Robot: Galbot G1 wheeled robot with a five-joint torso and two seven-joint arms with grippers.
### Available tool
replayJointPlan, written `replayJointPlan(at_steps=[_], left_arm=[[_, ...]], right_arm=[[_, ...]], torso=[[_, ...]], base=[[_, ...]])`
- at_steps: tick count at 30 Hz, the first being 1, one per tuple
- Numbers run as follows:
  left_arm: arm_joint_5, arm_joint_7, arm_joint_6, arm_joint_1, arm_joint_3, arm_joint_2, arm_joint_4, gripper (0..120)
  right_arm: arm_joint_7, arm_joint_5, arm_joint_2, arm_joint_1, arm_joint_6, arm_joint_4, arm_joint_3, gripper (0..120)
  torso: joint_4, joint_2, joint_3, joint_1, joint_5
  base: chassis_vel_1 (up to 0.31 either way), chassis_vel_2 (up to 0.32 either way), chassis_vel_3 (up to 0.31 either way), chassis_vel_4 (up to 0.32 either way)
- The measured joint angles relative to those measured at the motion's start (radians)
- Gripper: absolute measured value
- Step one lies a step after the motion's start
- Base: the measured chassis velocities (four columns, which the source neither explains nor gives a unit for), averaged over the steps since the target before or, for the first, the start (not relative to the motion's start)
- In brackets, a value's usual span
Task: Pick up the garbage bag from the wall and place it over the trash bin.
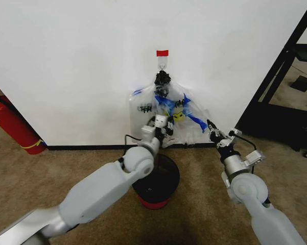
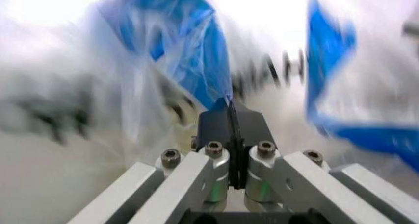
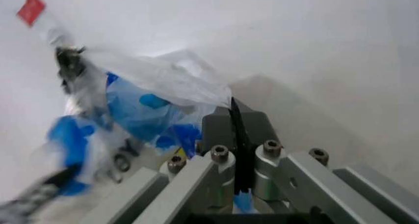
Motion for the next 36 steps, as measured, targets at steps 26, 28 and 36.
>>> replayJointPlan(at_steps=[26,28,36], left_arm=[[0.145,0.032,-0.071,0.177,-0.048,0.032,-0.133,0],[0.150,0.033,-0.071,0.179,-0.042,0.031,-0.133,0],[0.154,0.033,-0.070,0.181,-0.033,0.028,-0.130,0]], right_arm=[[-0.042,-0.333,-0.068,-0.161,-0.020,0.174,0.018,56],[-0.079,-0.431,-0.109,-0.180,-0.008,0.188,0.020,63],[-0.127,-0.570,-0.205,-0.101,0.016,0.140,-0.093,88]], torso=[[-0.0003,0.000,0.000,0.000,0.0002],[-0.0004,0.000,0.000,0.000,0.0002],[0.0003,0.000,0.000,0.000,0.0003]], base=[[0.000,0.000,0.000,0.000],[0.000,0.000,0.000,0.000],[0.000,0.000,0.000,0.000]])
